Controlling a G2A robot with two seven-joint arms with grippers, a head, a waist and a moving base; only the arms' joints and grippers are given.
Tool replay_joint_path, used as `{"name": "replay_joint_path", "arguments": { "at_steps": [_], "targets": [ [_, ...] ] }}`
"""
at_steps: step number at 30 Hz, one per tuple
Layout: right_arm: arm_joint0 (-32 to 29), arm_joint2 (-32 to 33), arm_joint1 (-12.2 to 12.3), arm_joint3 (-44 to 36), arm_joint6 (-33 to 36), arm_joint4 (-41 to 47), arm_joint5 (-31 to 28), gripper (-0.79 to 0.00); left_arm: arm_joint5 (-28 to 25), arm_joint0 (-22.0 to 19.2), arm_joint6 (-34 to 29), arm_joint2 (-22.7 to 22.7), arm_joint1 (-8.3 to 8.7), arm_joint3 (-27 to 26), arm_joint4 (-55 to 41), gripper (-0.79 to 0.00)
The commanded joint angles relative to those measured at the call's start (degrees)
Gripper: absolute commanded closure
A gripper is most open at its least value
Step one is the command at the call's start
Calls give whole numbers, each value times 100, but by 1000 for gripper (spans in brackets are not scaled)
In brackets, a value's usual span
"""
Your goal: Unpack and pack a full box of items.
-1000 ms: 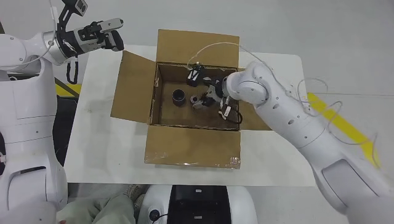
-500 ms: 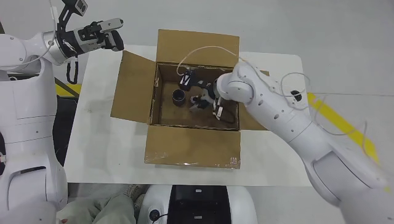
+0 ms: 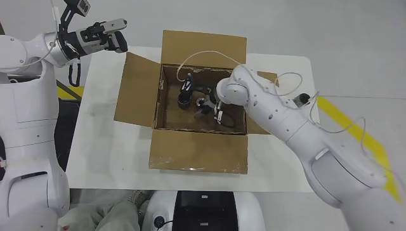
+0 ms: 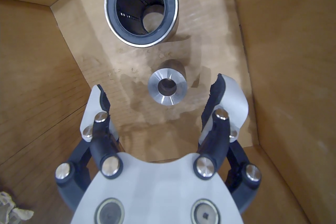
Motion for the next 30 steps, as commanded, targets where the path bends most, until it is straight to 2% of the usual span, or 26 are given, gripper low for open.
{"name": "replay_joint_path", "arguments": {
  "at_steps": [1,3,7,9,11,13,15,16,23,30],
  "targets": [
    [36,-48,-73,184,-18,28,-54,-693,0,0,0,0,0,0,0,-785],
    [77,-90,-145,351,-46,38,-92,-631,0,0,0,0,0,0,0,-785],
    [143,-130,-267,626,-145,79,-188,-591,0,0,0,0,0,0,0,-785],
    [174,-137,-316,736,-205,80,-215,-533,0,0,0,0,0,0,0,-785],
    [200,-146,-363,822,-253,70,-234,-379,0,0,0,0,0,0,0,-785],
    [223,-152,-404,904,-296,57,-253,-283,0,0,0,0,0,0,0,-785],
    [250,-158,-440,972,-310,27,-254,-65,0,0,0,0,0,0,0,-785],
    [266,-154,-455,998,-299,25,-259,0,0,0,0,0,0,0,0,-785],
    [357,-17,-428,877,-154,-59,-206,0,0,0,0,0,0,0,0,-785],
    [182,347,-145,-90,187,-245,9,0,0,0,0,0,0,0,0,-785]
  ]
}}
